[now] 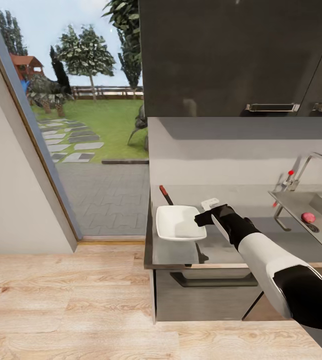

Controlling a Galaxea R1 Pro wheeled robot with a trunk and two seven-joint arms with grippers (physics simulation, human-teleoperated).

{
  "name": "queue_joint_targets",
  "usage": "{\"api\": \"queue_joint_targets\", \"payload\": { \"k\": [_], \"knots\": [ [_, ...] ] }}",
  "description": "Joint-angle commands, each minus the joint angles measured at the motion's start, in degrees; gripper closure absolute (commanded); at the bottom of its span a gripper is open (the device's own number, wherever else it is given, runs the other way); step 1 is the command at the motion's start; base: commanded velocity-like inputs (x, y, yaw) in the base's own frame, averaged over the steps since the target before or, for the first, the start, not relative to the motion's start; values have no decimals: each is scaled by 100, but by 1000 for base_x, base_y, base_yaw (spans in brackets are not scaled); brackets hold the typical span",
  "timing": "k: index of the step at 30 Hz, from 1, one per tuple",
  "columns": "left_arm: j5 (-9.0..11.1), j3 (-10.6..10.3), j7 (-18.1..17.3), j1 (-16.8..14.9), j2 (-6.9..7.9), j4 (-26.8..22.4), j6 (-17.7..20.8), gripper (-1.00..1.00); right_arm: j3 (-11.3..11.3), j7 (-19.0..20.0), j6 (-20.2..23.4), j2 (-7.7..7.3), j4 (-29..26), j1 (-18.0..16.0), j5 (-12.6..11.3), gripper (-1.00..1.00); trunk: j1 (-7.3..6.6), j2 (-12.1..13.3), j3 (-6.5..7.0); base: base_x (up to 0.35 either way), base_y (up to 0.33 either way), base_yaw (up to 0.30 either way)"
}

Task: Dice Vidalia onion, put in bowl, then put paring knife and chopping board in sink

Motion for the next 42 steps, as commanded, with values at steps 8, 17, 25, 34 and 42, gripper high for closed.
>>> {"api": "queue_joint_targets", "payload": {
  "k": [8,17,25,34,42],
  "knots": [
    [-2,3,-6,-2,1,0,-18,-100,25,18,20,-15,6,-5,-6,-100,3,-12,-11,0,0,0],
    [-2,3,-6,-2,1,-1,-18,-100,24,16,20,-15,7,-5,-3,-100,3,-12,-11,0,0,0],
    [-2,3,-6,-2,1,-1,-20,-100,22,11,20,-15,7,-5,-3,-100,3,-12,-11,0,0,0],
    [-2,3,-6,-2,1,-3,-20,-100,24,17,20,-15,7,-5,-3,-100,3,-12,-11,0,0,0],
    [-2,3,-6,-2,1,-4,-22,-100,27,18,20,-8,7,-5,-19,-100,3,-12,-11,0,0,0]
  ]
}}
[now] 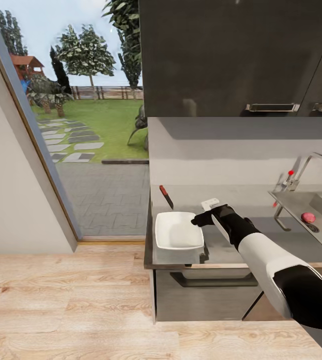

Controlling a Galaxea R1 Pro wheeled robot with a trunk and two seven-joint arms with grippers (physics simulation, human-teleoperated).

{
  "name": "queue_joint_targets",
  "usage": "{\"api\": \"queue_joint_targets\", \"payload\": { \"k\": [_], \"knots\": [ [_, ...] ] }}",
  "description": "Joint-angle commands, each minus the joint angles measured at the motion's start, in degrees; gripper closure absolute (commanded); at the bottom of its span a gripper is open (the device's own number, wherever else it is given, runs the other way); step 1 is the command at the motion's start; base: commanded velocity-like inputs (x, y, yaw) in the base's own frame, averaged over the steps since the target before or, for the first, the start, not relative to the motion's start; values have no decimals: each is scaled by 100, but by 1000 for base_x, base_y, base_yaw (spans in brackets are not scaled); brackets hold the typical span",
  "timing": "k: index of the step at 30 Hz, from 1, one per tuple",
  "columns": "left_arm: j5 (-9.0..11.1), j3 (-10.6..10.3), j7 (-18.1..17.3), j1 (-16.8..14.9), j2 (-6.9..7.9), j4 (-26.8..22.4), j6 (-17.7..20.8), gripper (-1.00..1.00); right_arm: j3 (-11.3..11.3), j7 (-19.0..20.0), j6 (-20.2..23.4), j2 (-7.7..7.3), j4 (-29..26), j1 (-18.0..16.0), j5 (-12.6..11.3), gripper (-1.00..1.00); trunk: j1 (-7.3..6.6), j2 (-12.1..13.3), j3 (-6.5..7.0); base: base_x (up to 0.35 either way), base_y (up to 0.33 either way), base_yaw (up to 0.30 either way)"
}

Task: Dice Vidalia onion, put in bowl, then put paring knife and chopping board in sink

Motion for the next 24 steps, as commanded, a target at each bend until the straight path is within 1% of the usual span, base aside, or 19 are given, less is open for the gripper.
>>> {"api": "queue_joint_targets", "payload": {
  "k": [1,21,24],
  "knots": [
    [-2,3,-6,-2,0,-1,-16,-100,30,17,29,-6,-10,-5,1,-100,3,-12,-12,0,0,0],
    [-2,3,-6,-2,0,3,-14,-100,30,8,29,-13,-10,-5,32,-100,3,-12,-12,0,0,0],
    [5,3,-6,-2,0,4,-8,-100,30,7,29,-12,-10,-5,30,-100,3,-12,-12,-142,80,0]
  ]
}}
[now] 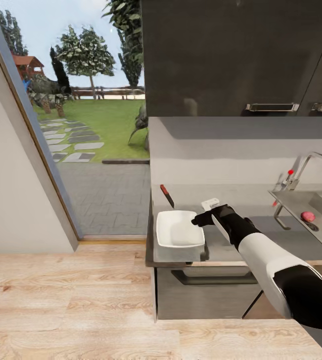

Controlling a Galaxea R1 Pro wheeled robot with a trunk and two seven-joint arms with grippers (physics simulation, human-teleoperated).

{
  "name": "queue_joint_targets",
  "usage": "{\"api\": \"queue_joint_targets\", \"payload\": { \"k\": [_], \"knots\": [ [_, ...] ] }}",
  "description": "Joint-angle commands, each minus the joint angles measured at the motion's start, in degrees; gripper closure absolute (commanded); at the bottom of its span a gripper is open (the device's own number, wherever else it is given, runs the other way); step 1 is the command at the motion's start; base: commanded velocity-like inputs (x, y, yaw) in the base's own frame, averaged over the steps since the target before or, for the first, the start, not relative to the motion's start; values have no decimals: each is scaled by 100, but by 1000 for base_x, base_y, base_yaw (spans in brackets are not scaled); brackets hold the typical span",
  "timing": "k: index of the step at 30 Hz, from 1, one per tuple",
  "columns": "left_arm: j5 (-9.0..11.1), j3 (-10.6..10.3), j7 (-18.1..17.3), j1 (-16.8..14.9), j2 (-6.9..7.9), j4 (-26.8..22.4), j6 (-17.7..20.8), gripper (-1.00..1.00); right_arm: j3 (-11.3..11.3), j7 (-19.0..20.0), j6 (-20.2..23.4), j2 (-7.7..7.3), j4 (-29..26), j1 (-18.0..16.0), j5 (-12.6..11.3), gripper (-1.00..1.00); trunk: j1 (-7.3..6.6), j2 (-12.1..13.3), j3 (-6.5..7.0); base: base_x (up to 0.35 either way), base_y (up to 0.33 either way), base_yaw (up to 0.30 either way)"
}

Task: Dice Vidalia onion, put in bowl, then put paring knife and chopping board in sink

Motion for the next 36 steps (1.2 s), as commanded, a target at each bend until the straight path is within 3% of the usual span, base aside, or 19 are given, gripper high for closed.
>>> {"api": "queue_joint_targets", "payload": {
  "k": [1,13,23,30,36],
  "knots": [
    [0,3,-6,-3,-1,0,-15,-100,29,18,29,-6,-10,-5,2,-100,2,-11,-12,-231,137,0],
    [-8,3,-6,-3,0,-1,-18,-100,-10,14,21,-44,-342,-5,-2,-100,2,-11,-12,-58,35,0],
    [-8,3,-6,-3,0,0,-22,-100,-6,195,-15,-457,-1069,5,-34,-100,2,-11,-12,0,0,0],
    [-8,3,-6,-3,0,0,-21,-100,-6,275,-965,-634,-1053,70,-35,-100,2,-11,-12,0,0,0],
    [-8,3,-6,-3,0,0,-21,-100,-25,269,-1751,-722,-996,617,-119,-100,2,-11,-12,0,0,0]
  ]
}}
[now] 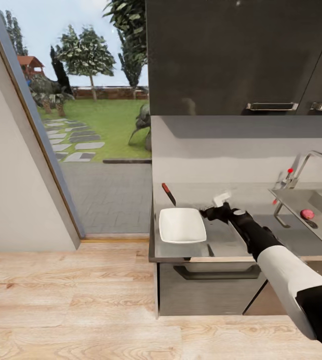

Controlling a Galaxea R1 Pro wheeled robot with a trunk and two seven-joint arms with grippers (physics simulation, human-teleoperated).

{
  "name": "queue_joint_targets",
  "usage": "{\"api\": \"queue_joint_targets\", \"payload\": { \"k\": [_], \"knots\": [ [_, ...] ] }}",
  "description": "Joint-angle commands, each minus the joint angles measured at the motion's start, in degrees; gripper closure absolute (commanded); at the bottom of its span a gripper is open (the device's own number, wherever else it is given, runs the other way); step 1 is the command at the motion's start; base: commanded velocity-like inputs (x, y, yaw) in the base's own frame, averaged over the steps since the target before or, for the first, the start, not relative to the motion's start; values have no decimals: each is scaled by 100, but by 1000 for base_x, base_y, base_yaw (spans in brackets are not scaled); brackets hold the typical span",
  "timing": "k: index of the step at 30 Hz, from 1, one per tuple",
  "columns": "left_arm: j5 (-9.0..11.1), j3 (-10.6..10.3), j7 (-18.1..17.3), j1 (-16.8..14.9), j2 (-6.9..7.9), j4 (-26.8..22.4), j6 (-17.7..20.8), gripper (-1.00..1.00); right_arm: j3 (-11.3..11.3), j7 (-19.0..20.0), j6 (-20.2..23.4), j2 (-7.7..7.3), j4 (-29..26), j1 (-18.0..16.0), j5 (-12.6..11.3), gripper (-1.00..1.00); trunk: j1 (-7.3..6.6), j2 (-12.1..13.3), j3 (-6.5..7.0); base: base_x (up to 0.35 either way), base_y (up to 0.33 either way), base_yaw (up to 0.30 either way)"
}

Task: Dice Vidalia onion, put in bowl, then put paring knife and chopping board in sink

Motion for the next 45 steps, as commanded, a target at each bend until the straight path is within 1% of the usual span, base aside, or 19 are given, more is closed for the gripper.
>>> {"api": "queue_joint_targets", "payload": {
  "k": [1,4,5,8,10,13,16,19,22,28,36,41,45],
  "knots": [
    [-2,3,-6,-3,0,0,-16,-100,-2,1,-239,-49,-13,187,-42,-100,3,-12,-11,0,0,0],
    [-2,3,-6,-3,0,0,-17,-100,-66,0,-501,-65,-49,432,-53,-100,3,-12,-11,0,0,0],
    [-2,3,-6,-3,0,0,-17,-100,-144,-5,-672,-69,-61,580,-55,-100,3,-12,-11,0,0,0],
    [-2,3,-6,-3,0,0,-15,-100,-238,-7,-873,-72,-69,749,-57,-100,3,-12,-11,0,0,0],
    [-2,3,-6,-3,0,0,-16,-100,-287,-8,-1132,-73,-76,980,-58,-100,3,-12,-11,0,0,0],
    [-2,3,-6,-3,0,0,-17,-100,-334,-4,-1368,-85,-78,1100,-58,-100,3,-12,-11,0,0,0],
    [1,3,-6,-3,0,0,-11,-100,-461,6,-1496,-125,-82,1152,-68,-100,3,-12,-11,-48,0,0],
    [5,3,-6,-3,0,0,-12,-100,-624,20,-1542,-145,-102,1171,-120,-100,3,-12,-11,-212,0,0],
    [6,3,-6,-3,0,0,-13,-100,-669,52,-1553,-150,-147,1176,-204,-100,3,-12,-11,-298,0,0],
    [7,3,-6,-3,0,15,-13,-100,-692,74,-1535,-152,-262,1179,-336,-100,3,-12,-11,-319,0,0],
    [7,3,-6,-3,0,18,-12,-100,-688,78,-1524,-152,-417,1180,-371,-100,3,-12,-11,-319,0,0],
    [5,3,-6,-3,0,18,-16,-100,-687,78,-1527,-152,-398,1191,-374,-100,3,-12,-11,-313,0,0],
    [1,2,-6,-3,0,18,-15,-100,-687,78,-1545,-147,-353,1315,-367,-100,3,-12,-11,-124,0,0]
  ]
}}
